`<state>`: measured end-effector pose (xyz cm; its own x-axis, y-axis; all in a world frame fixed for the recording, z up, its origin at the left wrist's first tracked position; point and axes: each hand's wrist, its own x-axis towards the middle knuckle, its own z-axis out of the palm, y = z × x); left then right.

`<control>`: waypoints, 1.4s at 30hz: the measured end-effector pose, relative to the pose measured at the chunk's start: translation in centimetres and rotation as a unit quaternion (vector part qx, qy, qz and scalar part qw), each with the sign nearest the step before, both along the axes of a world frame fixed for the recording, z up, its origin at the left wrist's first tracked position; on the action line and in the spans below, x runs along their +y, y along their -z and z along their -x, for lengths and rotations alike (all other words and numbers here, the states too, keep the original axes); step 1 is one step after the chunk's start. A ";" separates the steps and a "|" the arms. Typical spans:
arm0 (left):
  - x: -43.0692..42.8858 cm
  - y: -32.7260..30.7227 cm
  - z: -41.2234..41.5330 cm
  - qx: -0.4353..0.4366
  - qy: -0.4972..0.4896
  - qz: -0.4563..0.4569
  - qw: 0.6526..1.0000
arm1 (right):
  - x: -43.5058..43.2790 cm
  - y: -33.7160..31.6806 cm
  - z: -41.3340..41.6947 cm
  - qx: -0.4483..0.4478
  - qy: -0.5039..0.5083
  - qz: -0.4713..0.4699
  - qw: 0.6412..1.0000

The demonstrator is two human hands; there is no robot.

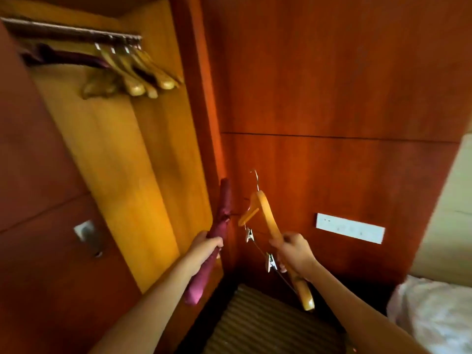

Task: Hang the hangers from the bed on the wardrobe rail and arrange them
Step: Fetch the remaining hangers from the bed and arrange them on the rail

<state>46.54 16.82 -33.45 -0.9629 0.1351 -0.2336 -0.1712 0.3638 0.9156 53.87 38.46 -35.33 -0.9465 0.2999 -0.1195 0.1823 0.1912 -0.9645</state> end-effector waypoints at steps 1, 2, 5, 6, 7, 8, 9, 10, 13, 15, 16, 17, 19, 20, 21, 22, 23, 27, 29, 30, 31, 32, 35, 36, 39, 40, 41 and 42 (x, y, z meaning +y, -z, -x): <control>-0.9 -0.5 0.5 0.002 -0.016 -0.005 1.000 | -0.9 -0.6 1.2 0.007 -0.017 0.001 1.000; -1.6 -1.0 0.8 0.002 -0.027 -0.009 1.000 | -1.7 -1.1 2.1 0.012 -0.031 0.000 0.999; -3.4 -2.5 2.0 -0.005 -0.066 -0.029 0.997 | -3.7 -3.0 5.0 0.022 -0.080 -0.012 0.996; -3.8 -3.2 2.5 -0.007 -0.087 -0.033 0.996 | -4.3 -3.7 6.2 0.026 -0.095 -0.015 0.995; -4.2 -3.8 3.0 -0.006 -0.107 -0.032 0.994 | -4.8 -4.3 7.3 0.032 -0.106 -0.016 0.994; -4.5 -4.3 3.5 -0.005 -0.123 -0.027 0.992 | -5.1 -4.9 8.2 0.042 -0.114 -0.016 0.993; -4.7 -4.9 4.0 0.000 -0.140 -0.027 0.990 | -5.3 -5.6 9.2 0.052 -0.125 -0.018 0.991; -4.9 -5.4 4.5 0.007 -0.155 -0.031 0.987 | -5.4 -6.2 10.1 0.063 -0.136 -0.022 0.988; -4.8 -7.3 6.0 0.025 -0.199 -0.051 0.978 | -4.8 -8.5 13.1 0.095 -0.180 -0.041 0.978; -4.4 -8.9 7.1 0.036 -0.228 -0.062 0.971 | -4.0 -10.3 15.3 0.116 -0.206 -0.043 0.971; -4.1 -9.9 7.8 0.046 -0.239 -0.069 0.968 | -3.6 -11.3 16.5 0.128 -0.216 -0.045 0.967; -3.8 -10.9 8.5 0.058 -0.249 -0.076 0.964 | -3.3 -12.3 17.8 0.140 -0.225 -0.049 0.963; -3.4 -12.7 9.8 0.078 -0.264 -0.086 0.958 | -3.0 -14.3 20.0 0.162 -0.235 -0.053 0.957; -3.2 -13.5 10.3 0.086 -0.269 -0.090 0.955 | -3.0 -15.4 21.1 0.174 -0.238 -0.053 0.954; -3.1 -14.4 10.9 0.094 -0.274 -0.091 0.953 | -3.1 -16.3 22.2 0.185 -0.240 -0.052 0.952; -3.0 -15.3 11.5 0.102 -0.280 -0.092 0.950 | -3.4 -17.3 23.2 0.193 -0.242 -0.048 0.950; -3.1 -16.1 12.0 0.109 -0.284 -0.091 0.948 | -3.7 -18.1 24.0 0.198 -0.243 -0.038 0.949; -4.3 -19.5 15.3 0.150 -0.301 -0.090 0.937 | -5.3 -21.2 28.0 0.203 -0.258 0.007 0.945; -5.2 -21.1 17.2 0.163 -0.307 -0.093 0.933 | -6.4 -22.5 30.0 0.206 -0.262 0.016 0.943; -5.6 -21.8 18.2 0.171 -0.308 -0.095 0.931 | -6.9 -23.1 31.1 0.211 -0.263 0.018 0.941; -6.0 -22.4 19.1 0.179 -0.308 -0.098 0.929 | -7.5 -23.7 32.2 0.216 -0.264 0.019 0.940; -6.4 -23.1 20.1 0.186 -0.311 -0.101 0.927 | -8.2 -24.2 33.3 0.219 -0.265 0.021 0.939; -7.7 -24.8 22.8 0.190 -0.313 -0.108 0.925 | -10.0 -25.8 36.1 0.228 -0.269 0.021 0.936; -8.3 -25.2 23.8 0.190 -0.310 -0.105 0.925 | -10.7 -26.3 37.0 0.229 -0.269 0.025 0.935; -9.9 -26.3 26.4 0.191 -0.309 -0.103 0.926 | -12.5 -27.7 39.2 0.229 -0.279 0.029 0.932; -10.4 -26.6 27.2 0.191 -0.311 -0.103 0.925 | -13.1 -28.0 40.0 0.227 -0.284 0.028 0.931; -10.9 -26.9 28.1 0.190 -0.315 -0.104 0.924 | -13.7 -28.3 40.7 0.224 -0.288 0.027 0.931; -11.3 -27.1 28.8 0.189 -0.318 -0.105 0.923 | -14.2 -28.6 41.3 0.219 -0.293 0.027 0.930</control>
<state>17.72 5.51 -6.34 -0.8699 -0.4825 0.1025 0.0577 0.1069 0.9926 12.54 24.22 -6.78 -0.9068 -0.2785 0.3165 -0.3512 0.0839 -0.9325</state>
